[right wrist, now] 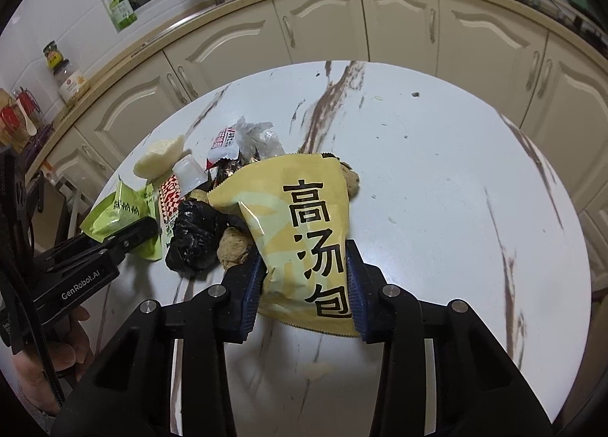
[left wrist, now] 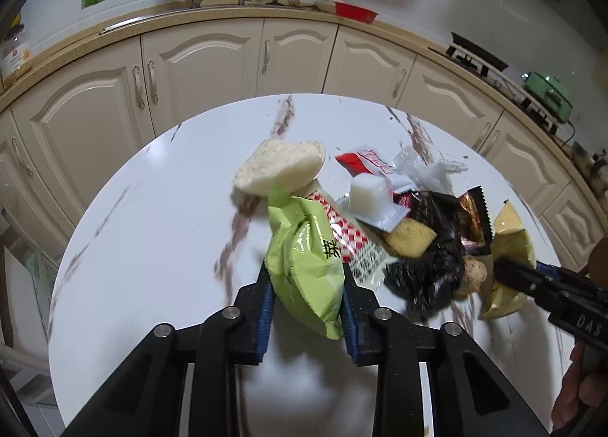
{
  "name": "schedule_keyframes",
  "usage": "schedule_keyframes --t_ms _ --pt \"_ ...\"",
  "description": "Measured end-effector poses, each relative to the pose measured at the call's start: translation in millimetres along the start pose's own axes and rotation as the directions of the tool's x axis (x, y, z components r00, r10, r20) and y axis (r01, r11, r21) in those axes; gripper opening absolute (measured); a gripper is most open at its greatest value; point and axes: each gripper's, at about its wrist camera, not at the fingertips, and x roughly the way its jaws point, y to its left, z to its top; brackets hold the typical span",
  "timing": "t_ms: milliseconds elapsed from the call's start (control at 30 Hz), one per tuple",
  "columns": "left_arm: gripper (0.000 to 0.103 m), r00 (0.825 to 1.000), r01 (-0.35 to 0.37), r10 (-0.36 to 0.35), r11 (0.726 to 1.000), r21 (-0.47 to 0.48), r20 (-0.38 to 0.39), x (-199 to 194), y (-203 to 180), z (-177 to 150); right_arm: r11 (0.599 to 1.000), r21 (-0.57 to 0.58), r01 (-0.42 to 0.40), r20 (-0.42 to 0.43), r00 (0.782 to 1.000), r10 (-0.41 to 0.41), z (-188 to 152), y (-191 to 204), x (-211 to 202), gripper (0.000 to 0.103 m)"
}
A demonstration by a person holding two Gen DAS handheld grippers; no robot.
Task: Collect trash
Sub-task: 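Grasp the green packet with the left tool while the right tool grasps the yellow packet, then carry the green and yellow packets to the blue bin and open both tools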
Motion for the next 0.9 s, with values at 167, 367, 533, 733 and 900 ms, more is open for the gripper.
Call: schedule_keyframes --t_ms 167,367,533,733,900 --pt "0.023 0.999 0.000 0.000 1.000 0.013 0.034 -28 3 -19 0.999 0.025 -0.020 0.017 1.000 0.020 -8 -5 -15 0.037" --pt "0.022 0.997 0.016 -0.019 0.999 0.037 0.079 -59 -10 -35 0.999 0.035 -0.032 0.044 0.999 0.031 -15 -4 -32 0.037" --pt "0.022 0.992 0.026 -0.033 0.998 0.065 0.119 -89 -20 -44 0.999 0.036 -0.032 0.080 0.996 0.029 -20 -5 -52 0.037" --pt "0.022 0.986 0.031 -0.046 0.995 0.098 0.159 -118 -38 -52 0.998 0.043 -0.041 0.116 0.993 0.036 -28 -7 -72 0.037" --pt "0.022 0.980 0.033 -0.059 0.990 0.137 0.190 -138 -60 -59 0.997 0.054 -0.048 0.157 0.987 0.039 -36 -14 -94 0.037"
